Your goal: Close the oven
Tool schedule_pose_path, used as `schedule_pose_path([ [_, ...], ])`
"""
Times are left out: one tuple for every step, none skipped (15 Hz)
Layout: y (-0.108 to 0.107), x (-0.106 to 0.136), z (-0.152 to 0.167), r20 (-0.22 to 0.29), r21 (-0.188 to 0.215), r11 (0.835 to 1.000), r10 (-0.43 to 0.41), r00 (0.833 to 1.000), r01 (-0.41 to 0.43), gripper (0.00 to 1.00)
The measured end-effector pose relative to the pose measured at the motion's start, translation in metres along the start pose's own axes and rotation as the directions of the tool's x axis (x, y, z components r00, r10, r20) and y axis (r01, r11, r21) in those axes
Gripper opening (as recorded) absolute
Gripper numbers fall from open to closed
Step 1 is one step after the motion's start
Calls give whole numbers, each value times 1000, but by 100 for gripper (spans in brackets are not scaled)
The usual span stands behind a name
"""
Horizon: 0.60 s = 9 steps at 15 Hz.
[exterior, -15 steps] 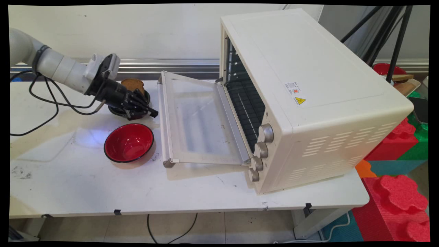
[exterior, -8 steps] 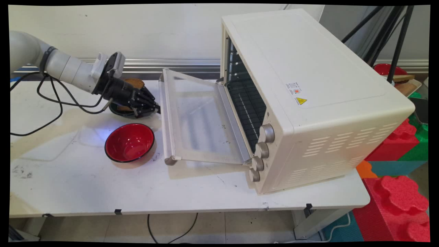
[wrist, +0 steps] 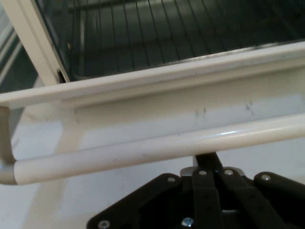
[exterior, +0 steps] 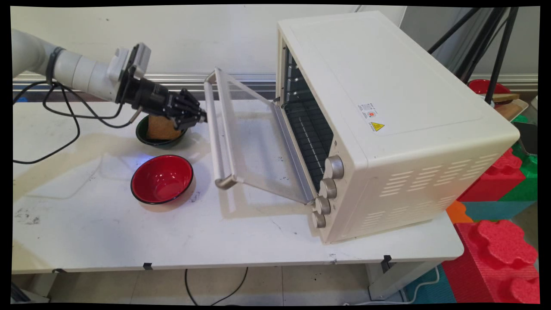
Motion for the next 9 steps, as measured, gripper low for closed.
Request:
schedule_pose_path([
  [-1,3,-1,-14,2,1000,4,1000,-4,0],
  [-2,8,-2,-34,5,1000,8,999,-8,0],
  [-3,12,-3,-46,7,1000,11,999,-11,0],
  [-4,17,-3,-66,9,1000,13,998,-12,0],
  [-5,21,-3,-79,10,1000,14,997,-13,0],
  [-6,28,-2,-98,12,1000,14,995,-13,0],
  [-7,35,0,-119,14,1000,12,993,-10,0],
  [-7,43,2,-138,15,1000,9,990,-7,0],
  [-8,47,3,-149,15,1000,6,989,-4,0],
])
